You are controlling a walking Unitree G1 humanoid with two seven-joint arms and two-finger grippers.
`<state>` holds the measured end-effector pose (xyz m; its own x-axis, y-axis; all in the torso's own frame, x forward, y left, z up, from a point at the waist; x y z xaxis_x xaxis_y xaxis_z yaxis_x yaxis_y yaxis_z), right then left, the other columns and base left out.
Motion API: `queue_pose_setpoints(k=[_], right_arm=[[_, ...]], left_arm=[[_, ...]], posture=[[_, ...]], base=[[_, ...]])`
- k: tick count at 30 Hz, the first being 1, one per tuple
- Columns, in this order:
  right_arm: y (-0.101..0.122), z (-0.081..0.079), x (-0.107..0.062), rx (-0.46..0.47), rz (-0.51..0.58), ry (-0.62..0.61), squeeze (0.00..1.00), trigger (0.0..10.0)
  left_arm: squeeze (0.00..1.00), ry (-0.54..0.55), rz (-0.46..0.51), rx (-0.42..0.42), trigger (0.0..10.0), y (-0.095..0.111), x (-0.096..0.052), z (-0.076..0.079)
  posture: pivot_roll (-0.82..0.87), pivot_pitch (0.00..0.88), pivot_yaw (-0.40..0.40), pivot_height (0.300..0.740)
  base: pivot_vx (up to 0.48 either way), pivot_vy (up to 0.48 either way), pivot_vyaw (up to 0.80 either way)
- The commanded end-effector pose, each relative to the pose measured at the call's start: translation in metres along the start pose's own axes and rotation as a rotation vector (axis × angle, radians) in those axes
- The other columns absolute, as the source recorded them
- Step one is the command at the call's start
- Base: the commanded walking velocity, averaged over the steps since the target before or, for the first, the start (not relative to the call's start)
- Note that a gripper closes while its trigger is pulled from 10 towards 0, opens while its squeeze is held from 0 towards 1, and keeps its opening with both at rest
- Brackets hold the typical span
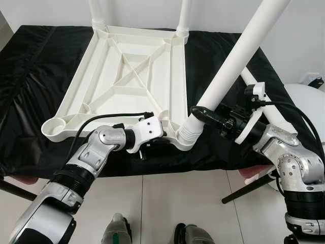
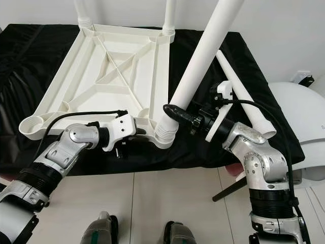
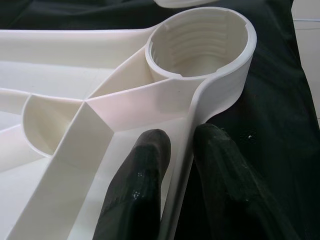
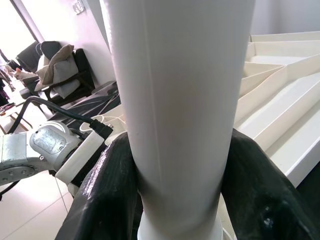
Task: Building children table
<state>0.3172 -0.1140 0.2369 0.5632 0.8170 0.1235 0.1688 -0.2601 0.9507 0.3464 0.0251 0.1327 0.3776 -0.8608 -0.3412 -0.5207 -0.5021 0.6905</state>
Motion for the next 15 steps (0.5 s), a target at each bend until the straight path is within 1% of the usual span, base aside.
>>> queue_pose_setpoints(k=[1, 4, 5, 9, 10, 13, 15], right_arm=[[0.008, 0.000, 0.000, -0.030, 0.024, -0.002, 0.00, 10.0], [0.009, 0.000, 0.000, -0.030, 0.031, -0.004, 0.00, 10.0], [0.009, 0.000, 0.000, -0.030, 0.031, -0.004, 0.00, 10.0], [0.011, 0.000, -0.001, -0.033, 0.042, -0.010, 0.00, 10.0], [0.011, 0.000, -0.001, -0.033, 0.042, -0.010, 0.00, 10.0], [0.012, 0.001, -0.001, -0.034, 0.044, -0.012, 0.00, 10.0], [0.013, 0.002, -0.001, -0.039, 0.052, -0.021, 0.00, 10.0]], left_arm=[[0.00, -0.001, -0.038, -0.036, 10.0, -0.006, 0.009, 0.007], [0.00, 0.043, -0.069, -0.059, 10.0, -0.010, 0.011, 0.000], [0.00, 0.043, -0.069, -0.059, 10.0, -0.010, 0.011, 0.000], [0.00, 0.127, -0.134, -0.095, 10.0, -0.021, 0.011, -0.016], [0.00, 0.127, -0.134, -0.095, 10.0, -0.021, 0.011, -0.016], [0.00, 0.140, -0.146, -0.096, 10.0, -0.024, 0.009, -0.020], [0.00, 0.150, -0.193, -0.087, 10.0, -0.034, 0.003, -0.023]], posture=[[0.04, 0.163, 0.004, 0.740], [0.04, 0.165, 0.006, 0.740], [0.04, 0.165, 0.006, 0.740], [0.04, 0.168, 0.009, 0.740], [0.04, 0.168, 0.009, 0.740], [0.04, 0.169, 0.009, 0.740], [0.04, 0.168, 0.011, 0.740]], base=[[0.000, 0.000, 0.00], [0.000, 0.000, 0.00], [0.000, 0.000, 0.00], [0.000, 0.000, 0.00], [0.000, 0.000, 0.00], [0.000, 0.000, 0.00], [0.000, 0.000, 0.00]])
Point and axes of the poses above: a point about 5 cm out from each wrist's last joint towards the gripper, its own x axis pointing out of the wrist towards the gripper, its own y axis along the axis of the wrist's last joint, z = x × y, the point moved 6 cm from there along x, pointing out of the wrist towards the gripper, and after that the axes turned 14 degrees about x, right-handed, at the moved point
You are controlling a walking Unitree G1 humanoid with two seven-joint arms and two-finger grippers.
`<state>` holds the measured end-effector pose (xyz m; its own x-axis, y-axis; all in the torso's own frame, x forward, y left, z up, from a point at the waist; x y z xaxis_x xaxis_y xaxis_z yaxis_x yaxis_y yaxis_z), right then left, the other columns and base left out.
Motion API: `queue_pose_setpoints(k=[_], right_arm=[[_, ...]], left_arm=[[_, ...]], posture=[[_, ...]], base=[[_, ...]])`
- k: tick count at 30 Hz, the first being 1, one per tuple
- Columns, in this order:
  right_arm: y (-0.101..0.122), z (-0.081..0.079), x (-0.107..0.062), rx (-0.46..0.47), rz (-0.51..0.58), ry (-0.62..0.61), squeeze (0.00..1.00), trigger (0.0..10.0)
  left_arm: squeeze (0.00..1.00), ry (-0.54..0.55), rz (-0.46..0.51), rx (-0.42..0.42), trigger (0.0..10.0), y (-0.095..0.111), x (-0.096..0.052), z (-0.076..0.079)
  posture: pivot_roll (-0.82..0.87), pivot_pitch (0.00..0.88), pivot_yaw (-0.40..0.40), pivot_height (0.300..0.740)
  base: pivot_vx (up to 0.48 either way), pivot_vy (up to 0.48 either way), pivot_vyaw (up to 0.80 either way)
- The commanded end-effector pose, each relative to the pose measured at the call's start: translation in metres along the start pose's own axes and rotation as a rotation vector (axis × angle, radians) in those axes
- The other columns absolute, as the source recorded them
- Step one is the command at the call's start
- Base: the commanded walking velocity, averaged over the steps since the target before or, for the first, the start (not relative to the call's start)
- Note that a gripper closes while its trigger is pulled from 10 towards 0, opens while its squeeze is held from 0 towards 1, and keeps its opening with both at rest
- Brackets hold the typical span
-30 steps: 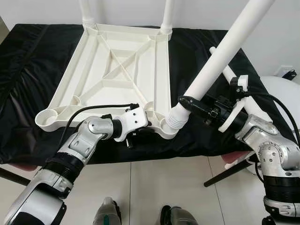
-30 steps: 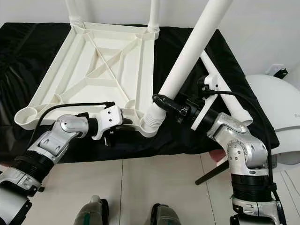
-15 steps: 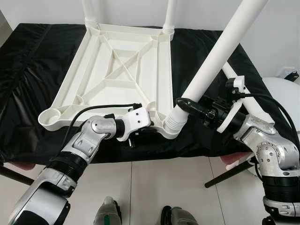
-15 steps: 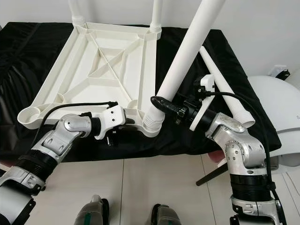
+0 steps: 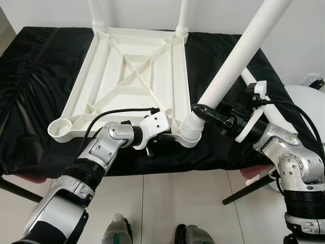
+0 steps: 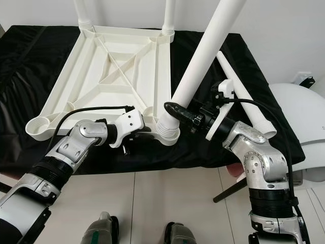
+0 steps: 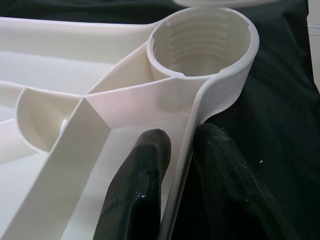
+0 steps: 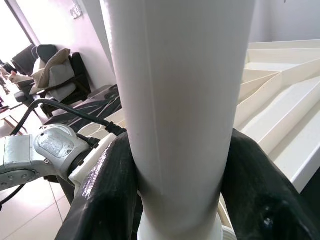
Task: Building children table
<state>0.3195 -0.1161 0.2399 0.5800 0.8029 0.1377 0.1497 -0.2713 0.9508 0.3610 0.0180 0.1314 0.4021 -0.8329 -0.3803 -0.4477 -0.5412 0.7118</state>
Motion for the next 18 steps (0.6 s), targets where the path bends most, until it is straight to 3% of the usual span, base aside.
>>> queue_pose_setpoints(k=[1, 5, 12, 13, 14, 15, 18], right_arm=[[0.010, 0.000, -0.001, -0.030, 0.033, -0.005, 0.00, 10.0], [0.010, 0.000, -0.001, -0.030, 0.035, -0.005, 0.00, 10.0], [0.010, -0.001, 0.000, -0.036, 0.042, -0.001, 0.00, 10.0], [0.010, -0.001, 0.000, -0.036, 0.042, -0.001, 0.00, 10.0], [0.010, -0.001, 0.000, -0.036, 0.042, -0.001, 0.00, 10.0], [0.010, -0.001, 0.000, -0.035, 0.043, -0.003, 0.00, 10.0], [0.010, -0.001, -0.001, -0.034, 0.045, -0.006, 0.00, 10.0]], left_arm=[[0.00, 0.160, -0.143, -0.023, 10.0, -0.030, -0.009, -0.016], [0.00, 0.162, -0.148, -0.022, 10.0, -0.031, -0.010, -0.017], [0.00, 0.076, -0.049, -0.009, 10.0, -0.009, 0.003, 0.000], [0.09, 0.071, -0.046, -0.014, 10.0, -0.009, 0.003, 0.001], [0.09, 0.071, -0.046, -0.014, 10.0, -0.009, 0.003, 0.001], [1.00, 0.069, -0.039, -0.033, 10.0, -0.009, 0.002, -0.001], [1.00, 0.076, -0.054, -0.025, 10.0, -0.011, 0.001, -0.004]], posture=[[0.04, 0.168, 0.012, 0.740], [0.04, 0.168, 0.012, 0.740], [0.04, 0.168, 0.017, 0.740], [0.04, 0.169, 0.018, 0.740], [0.04, 0.169, 0.018, 0.740], [0.04, 0.169, 0.019, 0.740], [0.04, 0.168, 0.022, 0.740]], base=[[0.000, 0.000, 0.00], [0.000, 0.000, 0.00], [0.000, 0.000, 0.00], [0.000, 0.000, 0.00], [0.000, 0.000, 0.00], [0.000, 0.000, 0.00], [0.000, 0.000, 0.00]])
Point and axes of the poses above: a point about 5 cm out from each wrist's last joint towards the gripper, its own x axis pointing out of the wrist towards the gripper, its own y axis along the axis of the wrist's last joint, z = x × y, the point moved 6 cm from there along x, pointing out of the wrist towards the gripper, and after that the axes turned 14 degrees about x, right-handed, at the moved point
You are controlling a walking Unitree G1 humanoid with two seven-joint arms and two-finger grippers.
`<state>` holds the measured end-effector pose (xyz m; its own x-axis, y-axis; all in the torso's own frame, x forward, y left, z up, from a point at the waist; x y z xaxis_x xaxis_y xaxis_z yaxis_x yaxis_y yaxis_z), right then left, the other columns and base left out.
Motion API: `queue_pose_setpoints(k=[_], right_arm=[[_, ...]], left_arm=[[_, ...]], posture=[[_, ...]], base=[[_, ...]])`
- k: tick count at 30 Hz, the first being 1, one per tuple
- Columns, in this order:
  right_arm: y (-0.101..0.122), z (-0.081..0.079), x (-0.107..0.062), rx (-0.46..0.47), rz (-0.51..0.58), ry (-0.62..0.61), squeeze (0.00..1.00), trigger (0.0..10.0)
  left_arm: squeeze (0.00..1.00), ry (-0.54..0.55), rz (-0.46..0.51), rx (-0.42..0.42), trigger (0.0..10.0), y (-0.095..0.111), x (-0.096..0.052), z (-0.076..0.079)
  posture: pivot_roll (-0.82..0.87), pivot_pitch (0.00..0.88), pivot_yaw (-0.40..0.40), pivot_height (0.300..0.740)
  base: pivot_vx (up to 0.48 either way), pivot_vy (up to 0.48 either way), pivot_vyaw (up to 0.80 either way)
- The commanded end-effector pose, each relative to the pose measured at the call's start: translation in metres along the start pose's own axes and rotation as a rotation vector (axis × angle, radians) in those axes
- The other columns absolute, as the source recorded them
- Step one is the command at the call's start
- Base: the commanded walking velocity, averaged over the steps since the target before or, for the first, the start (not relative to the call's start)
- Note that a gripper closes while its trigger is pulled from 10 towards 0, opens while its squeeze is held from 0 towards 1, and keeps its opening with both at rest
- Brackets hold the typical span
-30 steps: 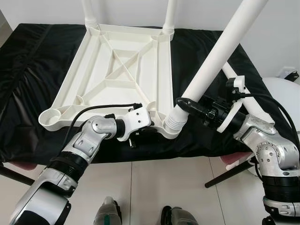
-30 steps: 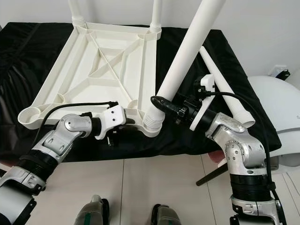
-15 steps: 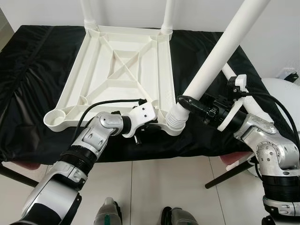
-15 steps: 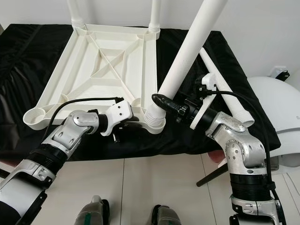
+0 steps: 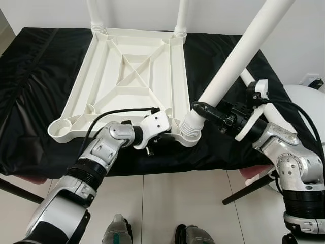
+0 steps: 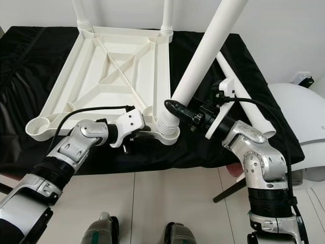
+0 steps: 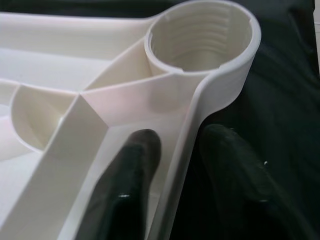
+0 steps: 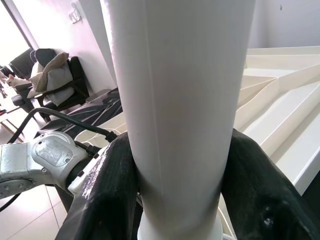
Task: Building children table
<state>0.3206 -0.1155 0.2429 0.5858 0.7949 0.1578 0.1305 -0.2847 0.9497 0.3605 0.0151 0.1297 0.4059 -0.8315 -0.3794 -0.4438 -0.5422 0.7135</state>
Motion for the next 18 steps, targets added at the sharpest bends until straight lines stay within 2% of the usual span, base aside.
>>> queue_pose_setpoints(k=[1, 2, 3, 4, 12, 13, 15, 16, 17, 18], right_arm=[[0.007, -0.001, -0.002, -0.026, 0.022, -0.002, 0.00, 10.0], [0.007, -0.001, -0.002, -0.026, 0.023, -0.003, 0.00, 10.0], [0.007, -0.001, -0.002, -0.026, 0.023, -0.003, 0.00, 10.0], [0.007, 0.000, -0.002, -0.026, 0.024, -0.004, 0.00, 10.0], [0.008, 0.002, -0.002, -0.030, 0.028, -0.008, 0.00, 10.0], [0.008, 0.002, -0.002, -0.031, 0.028, -0.010, 0.00, 10.0], [0.008, 0.003, -0.002, -0.032, 0.027, -0.013, 0.00, 10.0], [0.008, 0.005, -0.002, -0.035, 0.025, -0.023, 0.00, 10.0], [0.008, 0.005, -0.002, -0.035, 0.025, -0.023, 0.00, 10.0], [0.007, 0.007, -0.003, -0.037, 0.021, -0.040, 0.00, 10.0]], left_arm=[[1.00, 0.072, -0.052, -0.021, 10.0, -0.012, -0.002, -0.006], [0.83, 0.073, -0.055, -0.017, 10.0, -0.012, -0.003, -0.008], [0.83, 0.073, -0.055, -0.017, 10.0, -0.012, -0.003, -0.008], [0.00, 0.072, -0.053, -0.012, 10.0, -0.011, -0.005, -0.010], [0.00, 0.058, -0.034, -0.005, 10.0, -0.009, -0.011, -0.012], [0.00, 0.058, -0.030, -0.006, 6.3, -0.008, -0.012, -0.012], [0.00, 0.058, -0.029, -0.007, 6.3, -0.008, -0.013, -0.013], [0.00, 0.060, -0.029, -0.008, 0.8, -0.009, -0.014, -0.014], [0.00, 0.060, -0.029, -0.008, 0.8, -0.009, -0.014, -0.014], [0.00, 0.061, -0.029, -0.007, 0.0, -0.009, -0.016, -0.015]], posture=[[0.04, 0.168, 0.022, 0.740], [0.04, 0.168, 0.022, 0.740], [0.04, 0.168, 0.022, 0.740], [0.04, 0.168, 0.022, 0.740], [0.05, 0.166, 0.020, 0.740], [0.05, 0.166, 0.020, 0.740], [0.05, 0.166, 0.020, 0.740], [0.05, 0.166, 0.020, 0.740], [0.05, 0.166, 0.020, 0.740], [0.05, 0.167, 0.019, 0.740]], base=[[0.000, 0.000, 0.00], [0.000, 0.000, 0.00], [0.000, 0.000, 0.00], [0.000, 0.000, 0.00], [0.000, 0.000, 0.00], [0.000, 0.000, 0.00], [0.000, 0.000, 0.00], [0.000, 0.000, 0.00], [0.000, 0.000, 0.00], [0.000, 0.000, 0.00]])
Point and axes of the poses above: a point about 5 cm out from each wrist's last joint towards the gripper, its own x axis pointing out of the wrist towards the gripper, its own y axis along the axis of the wrist's last joint, z = x × y, the point moved 6 cm from there along x, pointing out of the wrist towards the gripper, and after that the axes turned 14 degrees about x, right-handed, at the moved point
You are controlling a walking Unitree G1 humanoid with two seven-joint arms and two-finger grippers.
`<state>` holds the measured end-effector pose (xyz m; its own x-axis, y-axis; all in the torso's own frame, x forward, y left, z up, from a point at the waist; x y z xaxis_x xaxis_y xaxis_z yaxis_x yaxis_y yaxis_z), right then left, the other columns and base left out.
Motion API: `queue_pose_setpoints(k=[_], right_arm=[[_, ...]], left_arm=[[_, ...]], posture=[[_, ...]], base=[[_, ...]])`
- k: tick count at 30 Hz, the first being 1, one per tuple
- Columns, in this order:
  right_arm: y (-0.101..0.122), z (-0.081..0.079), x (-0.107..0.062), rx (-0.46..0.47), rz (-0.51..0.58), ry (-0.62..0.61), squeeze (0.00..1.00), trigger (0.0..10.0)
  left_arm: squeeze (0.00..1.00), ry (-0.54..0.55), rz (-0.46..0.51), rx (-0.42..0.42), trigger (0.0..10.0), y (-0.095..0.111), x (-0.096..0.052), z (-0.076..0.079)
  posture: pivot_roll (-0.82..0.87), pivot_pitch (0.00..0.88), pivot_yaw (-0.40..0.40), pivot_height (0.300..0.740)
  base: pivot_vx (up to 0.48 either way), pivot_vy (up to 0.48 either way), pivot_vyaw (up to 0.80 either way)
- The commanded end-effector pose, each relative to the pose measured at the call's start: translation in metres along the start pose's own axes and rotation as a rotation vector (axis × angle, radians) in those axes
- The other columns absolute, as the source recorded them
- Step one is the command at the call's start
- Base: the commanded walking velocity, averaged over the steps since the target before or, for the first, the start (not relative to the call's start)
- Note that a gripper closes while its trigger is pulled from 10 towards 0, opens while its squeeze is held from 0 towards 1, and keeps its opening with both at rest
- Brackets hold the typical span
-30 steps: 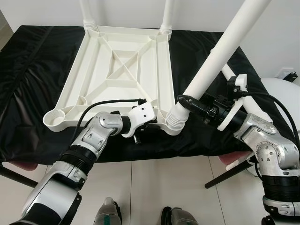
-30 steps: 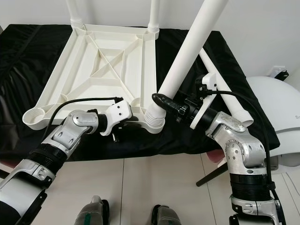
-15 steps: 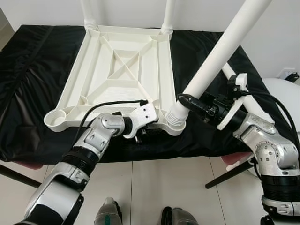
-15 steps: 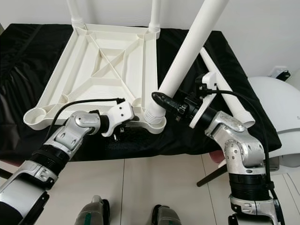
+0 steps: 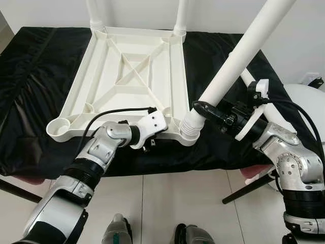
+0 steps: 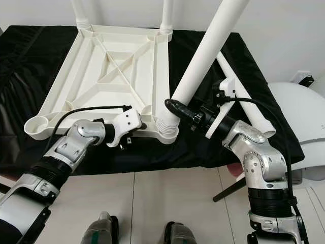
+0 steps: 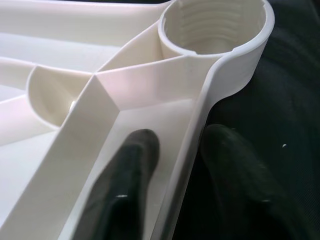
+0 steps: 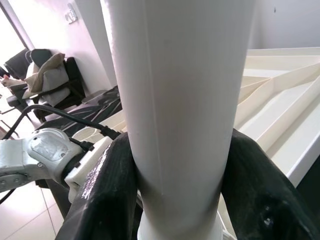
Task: Building children table
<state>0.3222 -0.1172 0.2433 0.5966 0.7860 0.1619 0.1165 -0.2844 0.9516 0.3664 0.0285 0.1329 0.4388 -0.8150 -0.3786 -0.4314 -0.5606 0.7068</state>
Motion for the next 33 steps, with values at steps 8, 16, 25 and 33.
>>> queue_pose_setpoints(k=[8, 16, 25, 33], right_arm=[[0.006, 0.026, -0.004, -0.040, -0.007, -0.159, 0.00, 10.0], [0.010, 0.028, -0.003, -0.087, 0.019, -0.164, 0.00, 10.0], [0.015, 0.010, -0.003, -0.052, 0.082, -0.036, 0.00, 10.0], [0.007, -0.002, -0.001, -0.018, 0.069, 0.053, 0.00, 10.0]], left_arm=[[0.00, 0.027, -0.015, 0.008, 0.9, -0.006, -0.012, -0.009], [0.00, -0.015, -0.011, 0.030, 9.0, -0.004, -0.013, -0.002], [0.00, -0.033, -0.019, 0.048, 10.0, -0.004, -0.013, 0.002], [0.00, -0.052, -0.016, 0.056, 10.0, -0.003, -0.014, 0.007]], posture=[[0.05, 0.168, 0.021, 0.740], [0.04, 0.167, 0.023, 0.740], [0.04, 0.170, 0.021, 0.740], [0.05, 0.174, 0.019, 0.740]], base=[[0.000, 0.000, 0.00], [0.000, 0.000, 0.00], [0.000, 0.000, 0.00], [0.000, 0.000, 0.00]])
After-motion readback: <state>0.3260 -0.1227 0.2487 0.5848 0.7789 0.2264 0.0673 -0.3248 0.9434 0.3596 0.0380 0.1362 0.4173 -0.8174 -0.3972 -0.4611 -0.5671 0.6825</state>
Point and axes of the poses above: a point about 5 cm out from each wrist's last joint towards the gripper, its own x axis pointing out of the wrist towards the gripper, its own y axis along the axis of the wrist's last joint, z = x × y, the point moved 6 cm from there along x, pointing out of the wrist towards the gripper, and after that the axes turned 14 degrees about x, right-handed, at the moved point
